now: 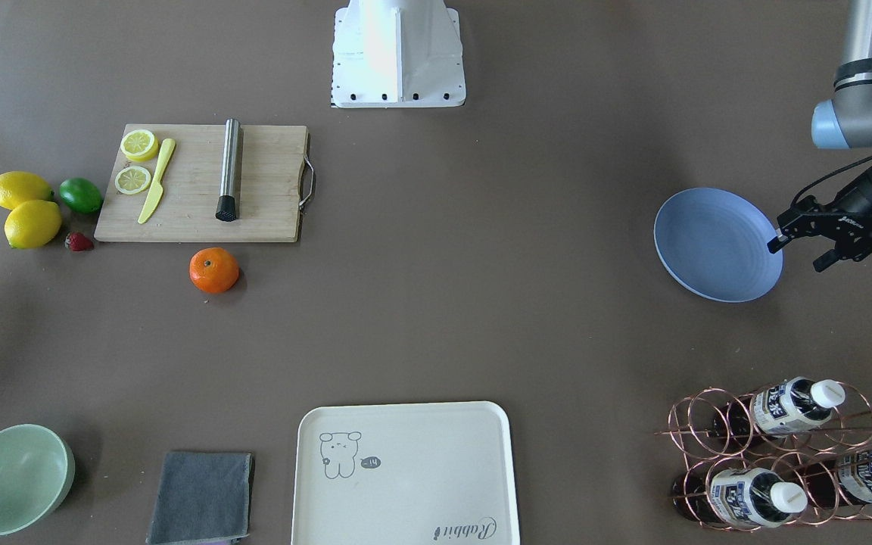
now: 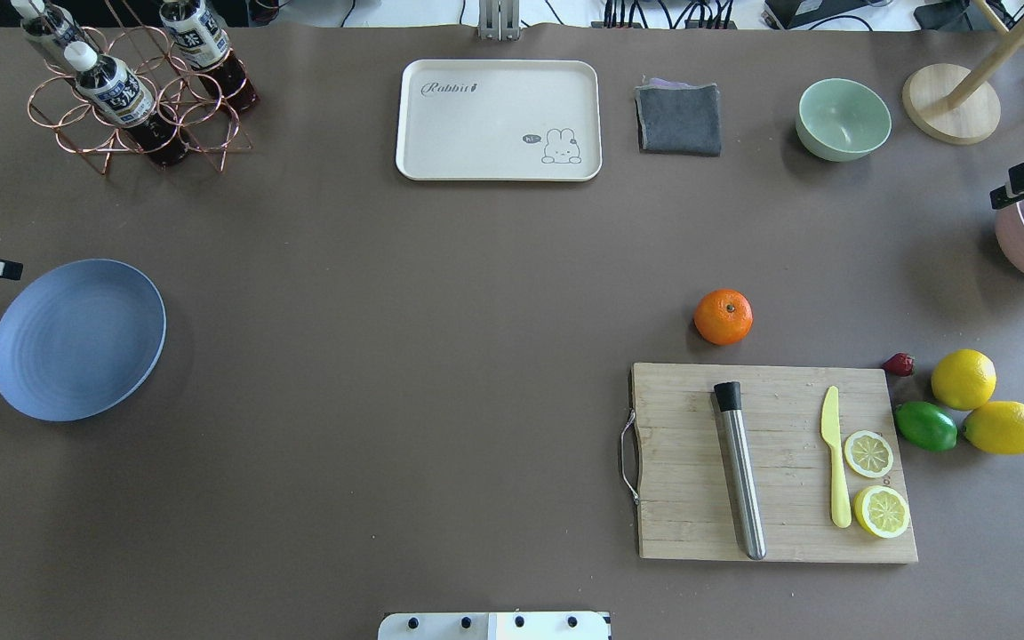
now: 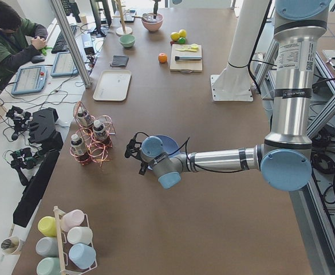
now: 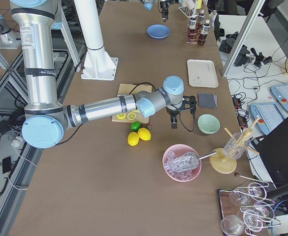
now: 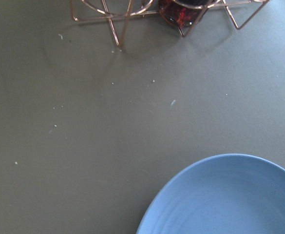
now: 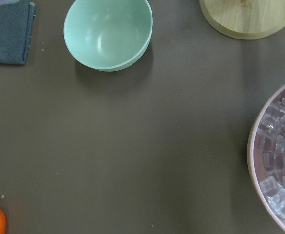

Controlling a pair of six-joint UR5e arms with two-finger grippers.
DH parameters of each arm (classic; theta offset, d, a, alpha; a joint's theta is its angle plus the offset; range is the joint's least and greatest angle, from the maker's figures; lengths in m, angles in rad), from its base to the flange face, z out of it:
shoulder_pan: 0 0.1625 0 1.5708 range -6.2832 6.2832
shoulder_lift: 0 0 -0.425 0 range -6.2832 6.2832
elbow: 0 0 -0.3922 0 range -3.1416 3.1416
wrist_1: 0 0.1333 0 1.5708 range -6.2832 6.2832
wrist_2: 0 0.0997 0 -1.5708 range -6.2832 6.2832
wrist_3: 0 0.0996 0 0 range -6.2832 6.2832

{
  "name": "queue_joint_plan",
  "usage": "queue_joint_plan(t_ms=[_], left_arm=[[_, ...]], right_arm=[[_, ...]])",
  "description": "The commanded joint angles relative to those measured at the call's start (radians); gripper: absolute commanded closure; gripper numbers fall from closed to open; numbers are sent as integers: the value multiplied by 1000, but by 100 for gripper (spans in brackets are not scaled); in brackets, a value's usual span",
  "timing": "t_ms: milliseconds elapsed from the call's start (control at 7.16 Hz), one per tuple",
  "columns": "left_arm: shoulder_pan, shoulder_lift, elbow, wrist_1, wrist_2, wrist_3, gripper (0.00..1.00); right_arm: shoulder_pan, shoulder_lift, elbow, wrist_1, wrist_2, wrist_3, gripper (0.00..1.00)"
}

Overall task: Pick orange to plate
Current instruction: 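Move the left arm over the blue plate while the right arm reaches toward the orange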

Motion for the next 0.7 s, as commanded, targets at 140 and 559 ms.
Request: queue_joint_plan(t_ms=[140,559], left_arm=[[55,7,33,-4,-1,-7,2],[78,9,43,-7,-5,5,84]], right_arm=[[-40,34,1,1,-23,59,0],[-53,45,2,1,-45,74,0]])
